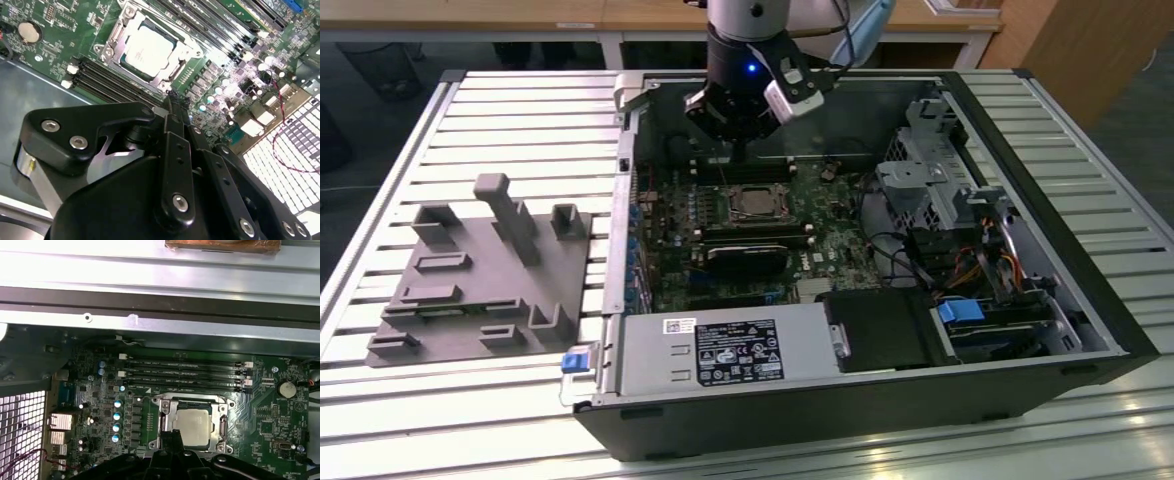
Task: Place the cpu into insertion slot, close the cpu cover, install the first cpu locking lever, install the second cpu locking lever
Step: 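Install the first cpu locking lever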
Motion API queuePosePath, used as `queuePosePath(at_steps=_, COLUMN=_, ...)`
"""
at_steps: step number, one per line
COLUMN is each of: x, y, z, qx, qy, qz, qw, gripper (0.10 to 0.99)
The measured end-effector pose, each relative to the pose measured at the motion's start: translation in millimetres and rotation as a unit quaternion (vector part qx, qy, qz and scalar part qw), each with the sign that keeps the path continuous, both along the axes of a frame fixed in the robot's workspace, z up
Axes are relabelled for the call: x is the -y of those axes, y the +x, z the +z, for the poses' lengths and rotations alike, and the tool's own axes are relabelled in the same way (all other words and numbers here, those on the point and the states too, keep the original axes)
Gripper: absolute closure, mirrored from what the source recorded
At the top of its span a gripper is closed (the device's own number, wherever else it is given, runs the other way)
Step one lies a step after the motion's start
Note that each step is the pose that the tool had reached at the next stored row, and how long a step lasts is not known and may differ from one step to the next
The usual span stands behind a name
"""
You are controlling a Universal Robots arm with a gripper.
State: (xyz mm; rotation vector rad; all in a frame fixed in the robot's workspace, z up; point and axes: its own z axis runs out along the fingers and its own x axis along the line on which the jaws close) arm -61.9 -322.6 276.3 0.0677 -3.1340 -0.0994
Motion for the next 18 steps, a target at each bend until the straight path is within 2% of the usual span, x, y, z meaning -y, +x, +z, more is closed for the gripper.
queuePosePath(at_steps=18, x=0.0, y=-24.7, z=-0.4, qx=0.0034, qy=0.0000, qz=0.004, qw=1.0000, gripper=0.980)
